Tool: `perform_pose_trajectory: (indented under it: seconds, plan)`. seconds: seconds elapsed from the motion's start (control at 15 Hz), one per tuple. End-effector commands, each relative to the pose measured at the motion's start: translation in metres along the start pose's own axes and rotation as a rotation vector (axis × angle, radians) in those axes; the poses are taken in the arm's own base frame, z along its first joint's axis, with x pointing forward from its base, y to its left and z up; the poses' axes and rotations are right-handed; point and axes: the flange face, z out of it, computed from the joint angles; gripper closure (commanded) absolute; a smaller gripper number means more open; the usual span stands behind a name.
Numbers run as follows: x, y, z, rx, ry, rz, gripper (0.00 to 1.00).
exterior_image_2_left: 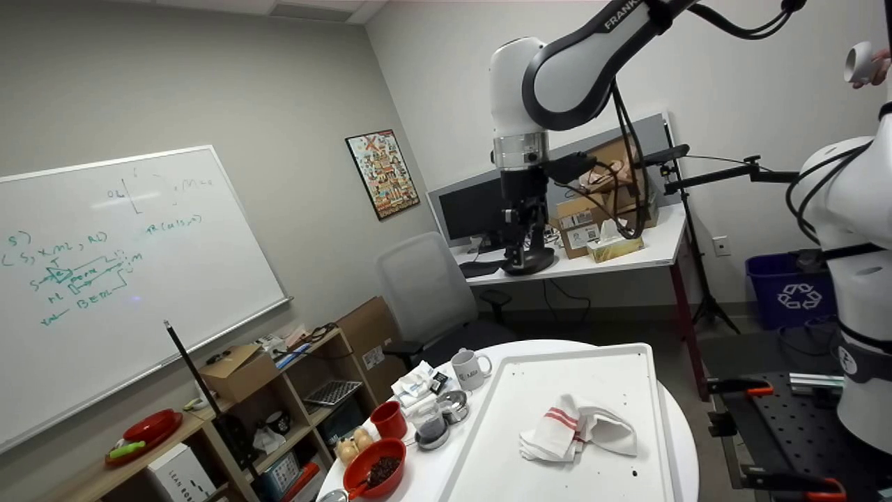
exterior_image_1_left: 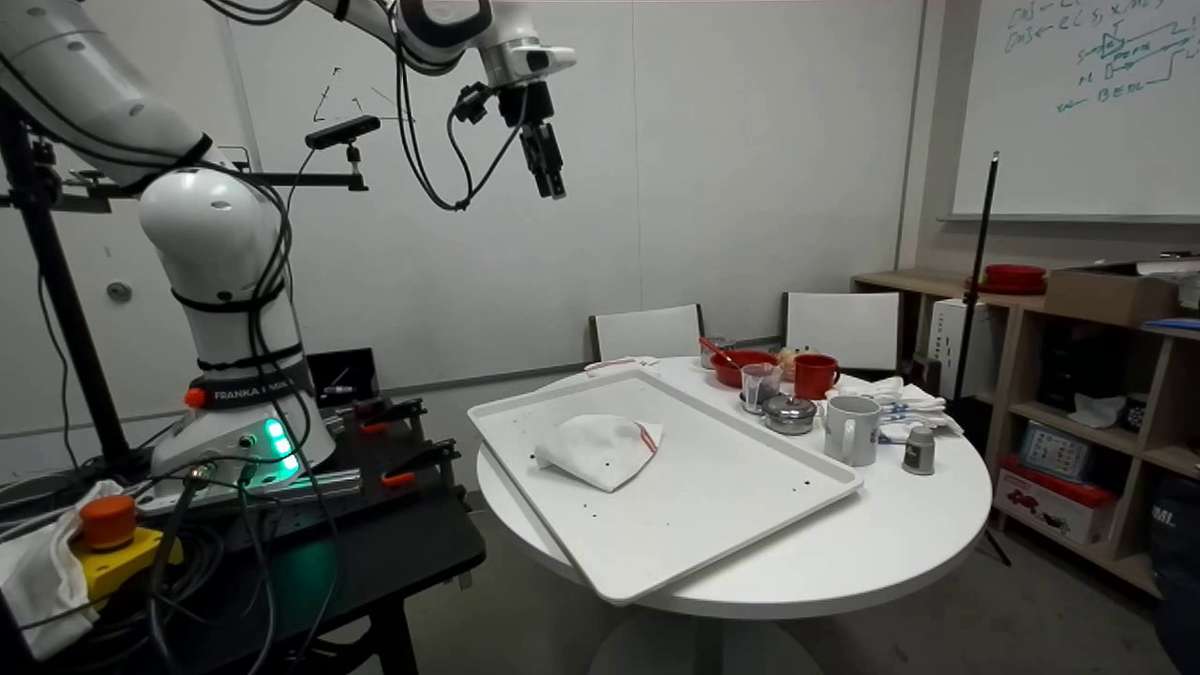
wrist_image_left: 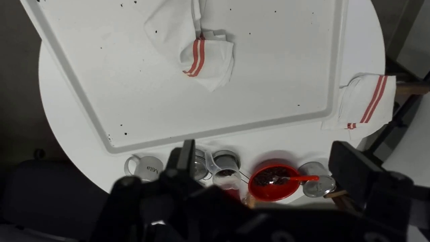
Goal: Wipe the tray with the white towel
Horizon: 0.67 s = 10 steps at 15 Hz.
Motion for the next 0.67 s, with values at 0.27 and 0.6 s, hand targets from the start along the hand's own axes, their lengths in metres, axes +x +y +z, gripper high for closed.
perform_pose_trajectory:
  seconds: [0.27, 0.6]
  plan:
    - [0.052, 0.028, 0.042, 0.0, 0.049, 0.101, 0.0]
    - [0.075, 0.035, 0.077, -0.001, 0.093, 0.151, 0.0]
